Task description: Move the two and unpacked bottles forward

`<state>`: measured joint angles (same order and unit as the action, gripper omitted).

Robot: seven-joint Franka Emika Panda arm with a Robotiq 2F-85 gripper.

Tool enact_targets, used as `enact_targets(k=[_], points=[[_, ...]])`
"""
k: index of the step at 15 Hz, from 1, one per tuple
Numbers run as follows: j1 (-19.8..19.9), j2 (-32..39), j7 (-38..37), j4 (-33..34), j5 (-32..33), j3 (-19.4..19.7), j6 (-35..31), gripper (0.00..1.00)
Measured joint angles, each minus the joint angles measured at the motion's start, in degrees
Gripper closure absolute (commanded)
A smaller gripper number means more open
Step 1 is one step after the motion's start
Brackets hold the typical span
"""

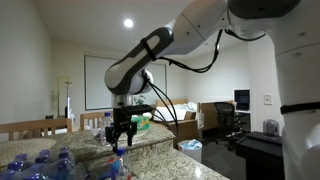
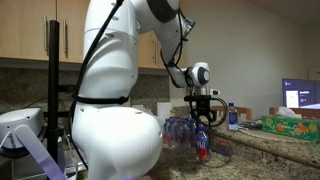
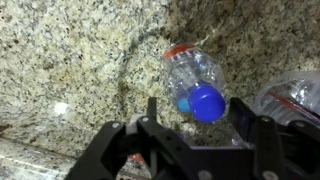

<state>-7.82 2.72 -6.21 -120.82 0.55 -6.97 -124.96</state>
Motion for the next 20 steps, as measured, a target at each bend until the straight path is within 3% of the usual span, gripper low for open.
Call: enact_targets(k=[8,14,20], points=[[-0.02,-1.82,0.01,3.12,0.22,-0.26,2.83,0.0],[0.12,-4.98,-7.55,12.34,9.59,-0.24,4.05,0.0],[0.26,-4.72,-8.66,13.26,10.28,-0.1,3.79,0.0]])
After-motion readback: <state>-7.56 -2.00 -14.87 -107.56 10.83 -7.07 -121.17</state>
